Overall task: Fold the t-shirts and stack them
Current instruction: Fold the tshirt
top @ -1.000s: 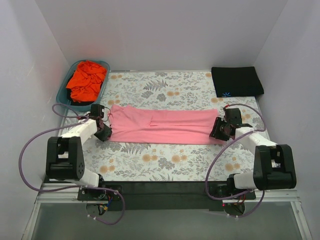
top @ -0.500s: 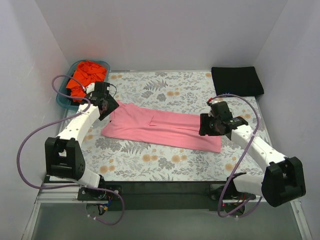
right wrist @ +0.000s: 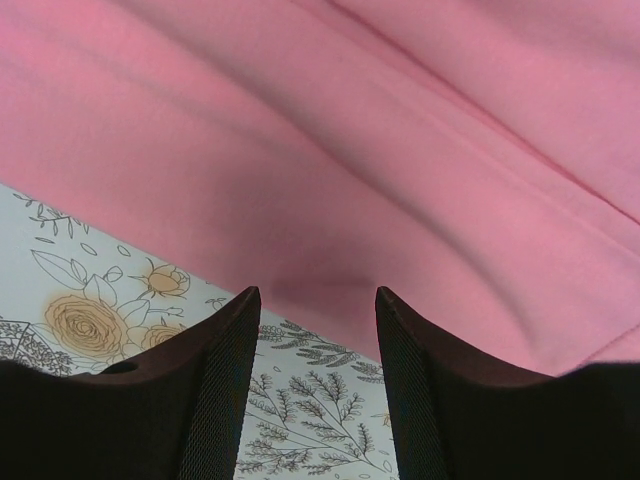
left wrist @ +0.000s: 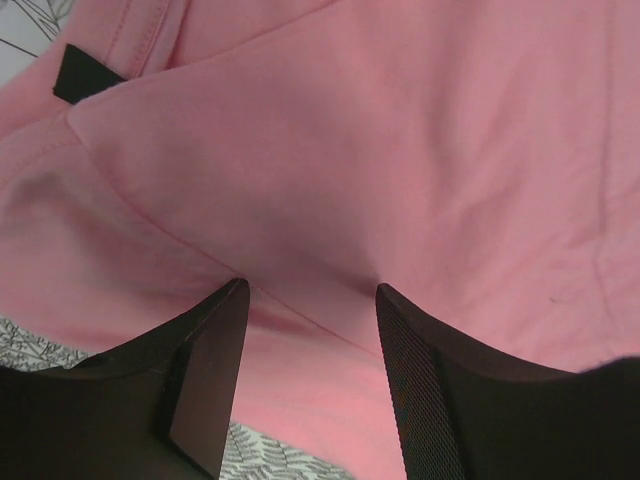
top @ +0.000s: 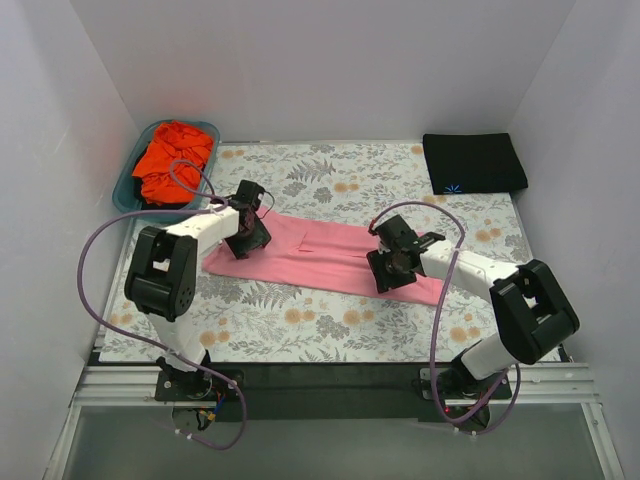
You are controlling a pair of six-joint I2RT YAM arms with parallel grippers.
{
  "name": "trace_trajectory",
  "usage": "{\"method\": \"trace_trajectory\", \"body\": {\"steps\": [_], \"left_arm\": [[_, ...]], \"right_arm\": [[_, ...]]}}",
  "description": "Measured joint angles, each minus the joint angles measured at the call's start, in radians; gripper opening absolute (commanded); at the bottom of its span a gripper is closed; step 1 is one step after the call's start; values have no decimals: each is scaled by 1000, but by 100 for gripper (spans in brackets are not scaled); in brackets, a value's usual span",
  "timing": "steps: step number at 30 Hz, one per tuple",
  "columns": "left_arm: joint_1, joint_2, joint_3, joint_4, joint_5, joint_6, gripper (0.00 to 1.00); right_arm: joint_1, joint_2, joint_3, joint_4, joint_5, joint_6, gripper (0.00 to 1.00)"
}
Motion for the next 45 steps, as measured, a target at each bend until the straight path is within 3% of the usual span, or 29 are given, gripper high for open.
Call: {"method": "trace_trajectory", "body": {"steps": [8,16,20,26,32,39,45], "left_arm": [[0,121,90,-10,-10,11,53],[-2,329,374,-44,-70,113,63],[-3,442,539,-41,-86,200,65],[-5,569,730,31,-73,319,75],[-11,539,695,91,-18,326,79],[-42,381,624,116,-3,301,79],[-64,271,566,159,-11,282,79]], "right_arm": [[92,40,-21,31,0,16,57],[423,142,93,-5,-200,68,59],[513,254,220,-39,-272,60,59],[519,286,312,-85,-245,31,64],[483,134,288,-129,-90,2,65],[312,13,180,-120,-4,-26,44],[299,18,149,-69,-6,-42,38]]}}
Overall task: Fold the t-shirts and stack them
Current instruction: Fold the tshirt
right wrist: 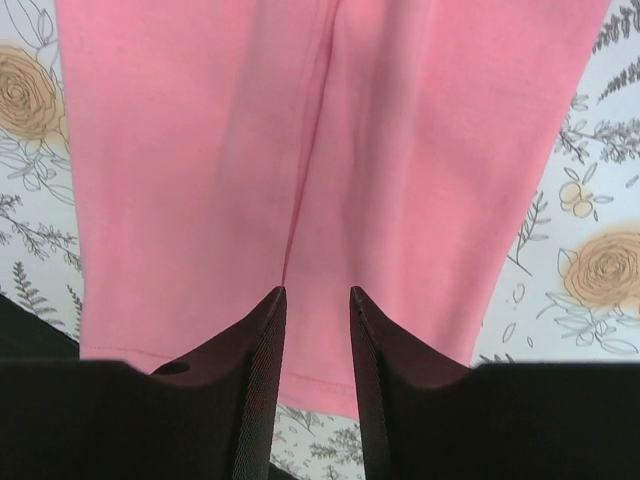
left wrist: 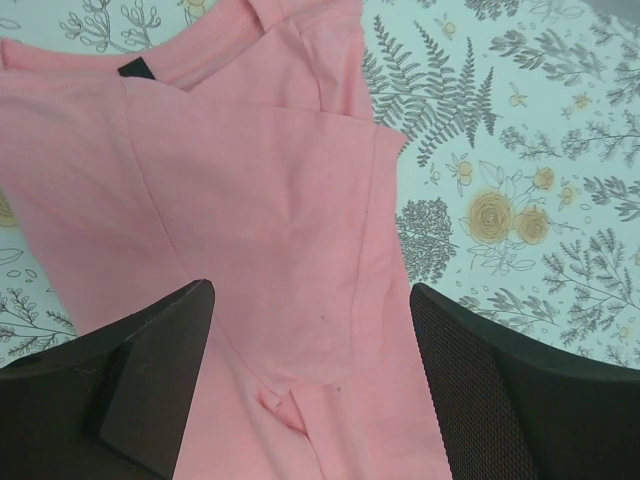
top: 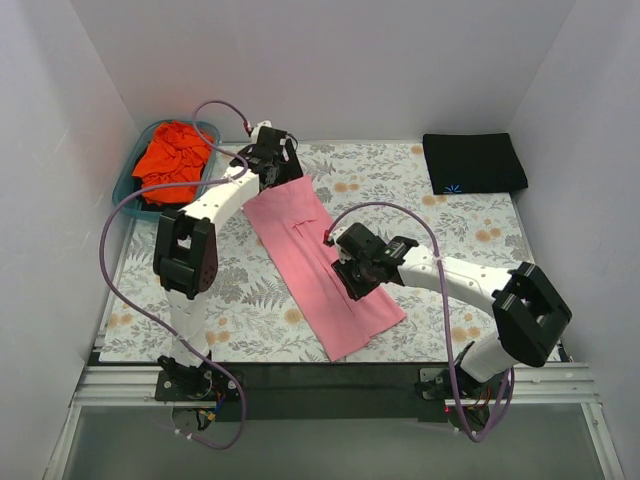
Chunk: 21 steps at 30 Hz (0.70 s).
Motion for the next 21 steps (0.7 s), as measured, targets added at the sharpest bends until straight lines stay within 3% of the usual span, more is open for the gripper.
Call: {"method": "trace_trajectory", "body": {"steps": [10,21], "left_arm": [[0,121,-67,-1,3,-24,78],[-3,143,-84,6,1,-30,78]], "right_arm": [[0,129,0,110,-2,-21,37],[0,137,1,151,-5,-23,32]]}}
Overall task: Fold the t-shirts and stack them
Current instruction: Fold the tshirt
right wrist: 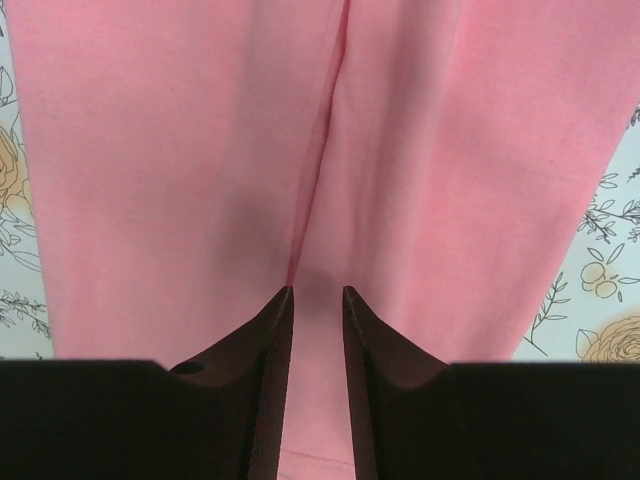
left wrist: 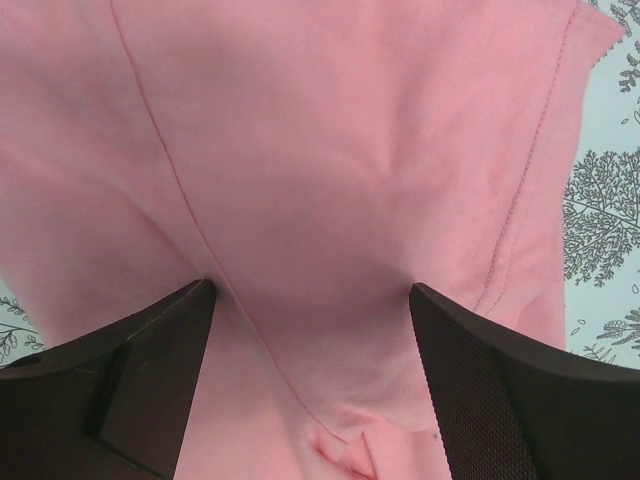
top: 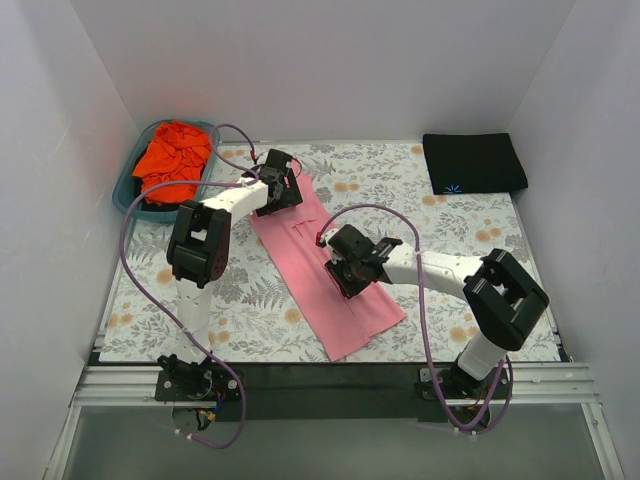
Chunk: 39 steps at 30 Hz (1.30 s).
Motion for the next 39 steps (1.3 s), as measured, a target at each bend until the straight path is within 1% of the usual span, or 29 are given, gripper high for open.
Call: {"method": "trace_trajectory", "body": {"steps": [2,3,16,21,22,25,26,28,39], "left_arm": [[0,0,0,1,0,-2,78],[-1,0,0,1,0,-2,78],[-3,0,-6,12,-5,-2,78],[-3,0,-7,12,-5,-2,78],[-3,0,-7,13,-5,-2,78],[-3,0,-7,14,-5,-2,78],[-3,0,-8,14,-6,-2,78],[-3,0,-8,14,-6,-2,78],[-5,0,-8,15,-10,-2,78]], "right_arm": [[0,7,4,8,3,0,31],[0,13,8,13,3,1,30],[0,93,56,44,18,0,27],[0,109,60,49,23,-2,23],[0,109,60,50,24,-2,22],[0,111,61,50,25,-4,13],[0,111,61,50,25,-3,6],[0,111,61,50,25,-5,1],[11,108,61,49,-2,-4,1]]}}
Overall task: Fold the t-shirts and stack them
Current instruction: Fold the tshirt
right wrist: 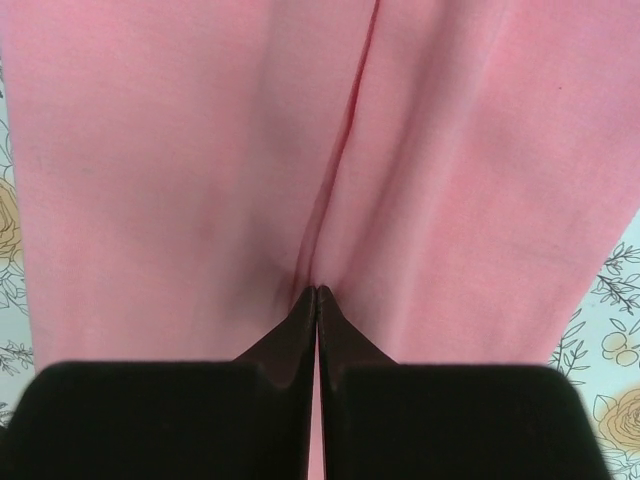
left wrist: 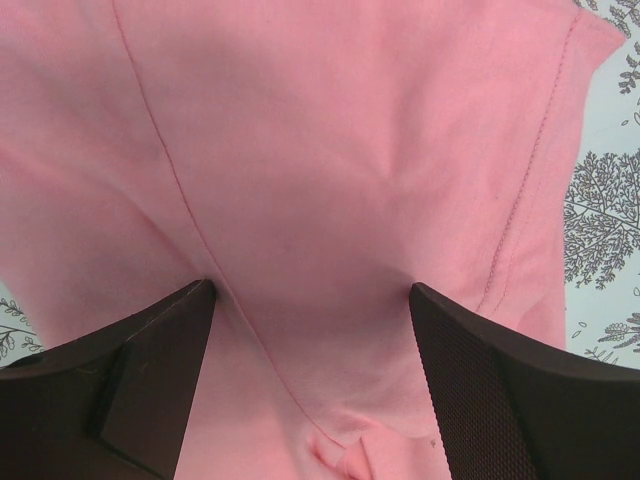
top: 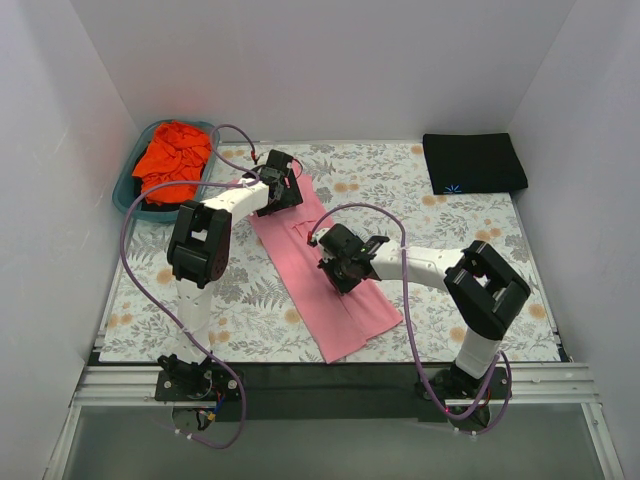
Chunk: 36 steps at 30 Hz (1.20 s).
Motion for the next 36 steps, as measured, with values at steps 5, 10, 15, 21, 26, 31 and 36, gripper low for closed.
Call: {"method": "trace_trajectory", "body": {"steps": [5,10,15,21,26,31,36], "left_arm": [[0,0,0,0,-1,0,78],[0,3,0,1,-2,1,78],[-1,30,37,2,1,11,78],[-6,114,158,7,14,45,78],[-14,190,271,26,42,72,78],[-24,266,385,45,73,95,80],[-27,285,420,56,102,97,84]], "right_arm": [[3,-4,0,0,-14,0,1],[4,-4,0,0,-47,2,1],[11,-3,0,0,-74,8,1],[16,26,15,27,-91,41,1],[16,65,56,46,-92,70,2],[16,96,98,55,-75,85,26],[16,94,130,24,-32,88,47]]}}
